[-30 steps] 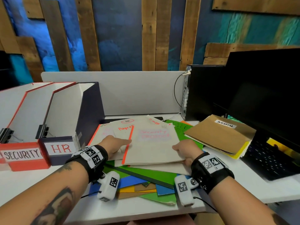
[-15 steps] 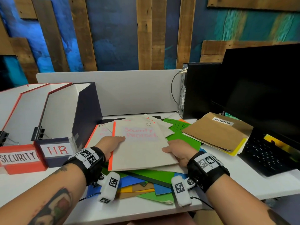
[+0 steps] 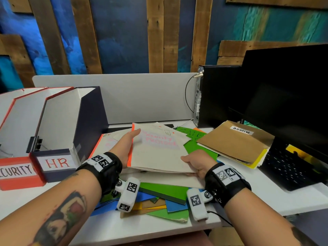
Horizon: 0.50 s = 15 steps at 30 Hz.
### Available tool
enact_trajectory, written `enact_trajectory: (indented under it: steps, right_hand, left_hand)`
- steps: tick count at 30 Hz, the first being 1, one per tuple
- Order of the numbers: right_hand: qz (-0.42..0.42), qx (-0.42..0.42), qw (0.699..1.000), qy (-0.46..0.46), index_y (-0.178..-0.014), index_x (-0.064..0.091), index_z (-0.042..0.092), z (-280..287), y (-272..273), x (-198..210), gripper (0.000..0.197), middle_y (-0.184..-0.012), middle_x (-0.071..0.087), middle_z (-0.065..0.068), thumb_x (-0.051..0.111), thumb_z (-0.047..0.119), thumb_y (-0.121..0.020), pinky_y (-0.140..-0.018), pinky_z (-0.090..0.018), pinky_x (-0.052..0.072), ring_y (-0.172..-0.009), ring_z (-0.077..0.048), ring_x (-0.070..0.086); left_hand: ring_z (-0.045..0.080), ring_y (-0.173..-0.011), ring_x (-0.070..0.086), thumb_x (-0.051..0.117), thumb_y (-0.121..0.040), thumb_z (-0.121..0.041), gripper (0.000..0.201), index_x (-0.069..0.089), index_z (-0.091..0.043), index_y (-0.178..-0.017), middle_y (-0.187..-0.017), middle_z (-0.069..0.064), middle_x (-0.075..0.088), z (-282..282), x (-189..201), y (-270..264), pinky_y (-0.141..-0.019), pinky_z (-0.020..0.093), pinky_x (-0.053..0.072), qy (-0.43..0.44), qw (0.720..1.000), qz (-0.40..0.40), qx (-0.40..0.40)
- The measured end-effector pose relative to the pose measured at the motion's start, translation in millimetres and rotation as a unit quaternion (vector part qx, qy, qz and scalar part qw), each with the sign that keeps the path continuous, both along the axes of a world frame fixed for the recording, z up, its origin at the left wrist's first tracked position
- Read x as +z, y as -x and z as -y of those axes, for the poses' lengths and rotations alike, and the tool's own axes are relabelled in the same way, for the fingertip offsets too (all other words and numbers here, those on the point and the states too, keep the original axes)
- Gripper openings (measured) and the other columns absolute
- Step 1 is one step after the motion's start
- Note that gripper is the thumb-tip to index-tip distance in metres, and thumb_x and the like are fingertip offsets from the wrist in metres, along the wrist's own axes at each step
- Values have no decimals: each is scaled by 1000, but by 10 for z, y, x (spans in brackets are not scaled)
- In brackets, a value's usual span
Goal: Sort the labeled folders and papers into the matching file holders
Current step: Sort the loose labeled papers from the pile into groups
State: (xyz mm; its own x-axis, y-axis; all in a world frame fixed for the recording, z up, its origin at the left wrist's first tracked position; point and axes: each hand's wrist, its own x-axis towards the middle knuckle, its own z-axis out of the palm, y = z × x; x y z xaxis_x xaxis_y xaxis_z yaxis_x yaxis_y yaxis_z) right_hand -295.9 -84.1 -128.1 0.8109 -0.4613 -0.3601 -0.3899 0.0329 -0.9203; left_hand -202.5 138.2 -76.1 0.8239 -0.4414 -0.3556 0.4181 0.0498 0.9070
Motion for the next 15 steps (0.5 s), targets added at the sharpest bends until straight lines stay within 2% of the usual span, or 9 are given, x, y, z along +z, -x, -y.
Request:
enact_trajectory:
  steps: [2, 4, 6, 8, 9, 11, 13, 14, 15]
  right_hand:
    - [-6, 0, 1000, -16, -82, 49, 10, 3, 18, 13, 22, -86, 50, -5, 66, 6, -96, -47, -33, 54, -74, -19, 52]
    - [-7, 7, 1000, -15, -88, 50, 11, 3, 23, 24, 19, -92, 52, -5, 67, 8, -96, -44, -31, 54, -77, -19, 53]
    - [-4, 16, 1000, -6, -94, 51, 15, -1, 24, 37, 18, -98, 56, -5, 68, 9, -96, -44, -29, 52, -82, -20, 56]
    - [2, 28, 1000, 7, -91, 54, 14, 0, 22, 34, 16, -93, 60, -6, 68, 8, -95, -48, -31, 52, -78, -20, 60]
    - [7, 37, 999, 16, -92, 56, 11, -19, 22, 42, 13, -92, 62, -8, 69, 7, -94, -51, -32, 53, -77, -23, 62]
    - [21, 68, 996, 55, -99, 64, -1, -59, 19, 37, 11, -98, 69, -15, 71, 4, -92, -60, -36, 56, -80, -29, 66]
    - [28, 88, 991, 93, -109, 67, -6, -120, 4, 8, 23, -107, 72, -20, 72, 6, -90, -66, -38, 58, -84, -30, 68]
    - [30, 97, 990, 101, -111, 67, -5, -171, 8, 2, 25, -107, 72, -19, 73, 8, -91, -60, -35, 58, -81, -30, 67]
    - [34, 106, 988, 104, -108, 66, -3, -228, 8, -7, 23, -103, 71, -18, 73, 11, -91, -50, -30, 56, -74, -28, 65]
  left_hand:
    - [32, -59, 74, 55, -99, -47, 43, 69, -7, -107, -78, 18, 76, 3, -12, -4, -50, 37, 60, 1, 1000, 3, -2]
    - [32, -59, 74, 57, -98, -43, 40, 69, -6, -106, -77, 19, 76, -4, -39, -32, -49, 37, 60, -18, 1000, -2, 1]
    - [32, -59, 73, 62, -98, -29, 31, 67, -1, -111, -78, 20, 75, -8, -112, -70, -47, 36, 59, -70, 998, 6, 3]
    - [33, -64, 73, 68, -95, -14, 23, 65, 5, -108, -82, 20, 74, -39, -259, -168, -48, 34, 59, -157, 986, 45, 34]
    - [35, -71, 73, 74, -90, -12, 26, 66, 7, -105, -86, 21, 74, -58, -318, -203, -55, 37, 62, -204, 975, 78, 46]
    - [40, -83, 74, 89, -71, -20, 49, 66, 4, -107, -96, 22, 75, -139, -416, -326, -74, 50, 63, -274, 952, 128, 55]
    - [39, -93, 72, 93, -51, -34, 83, 55, -5, -119, -113, 21, 69, -204, -433, -428, -79, 52, 61, -347, 922, 169, 45]
    - [38, -104, 67, 93, -50, -39, 93, 49, -10, -127, -125, 19, 60, -220, -393, -437, -83, 47, 59, -410, 888, 208, 29]
    - [37, -116, 59, 91, -55, -44, 99, 43, -13, -136, -136, 18, 49, -228, -318, -397, -89, 43, 54, -482, 838, 255, 6]
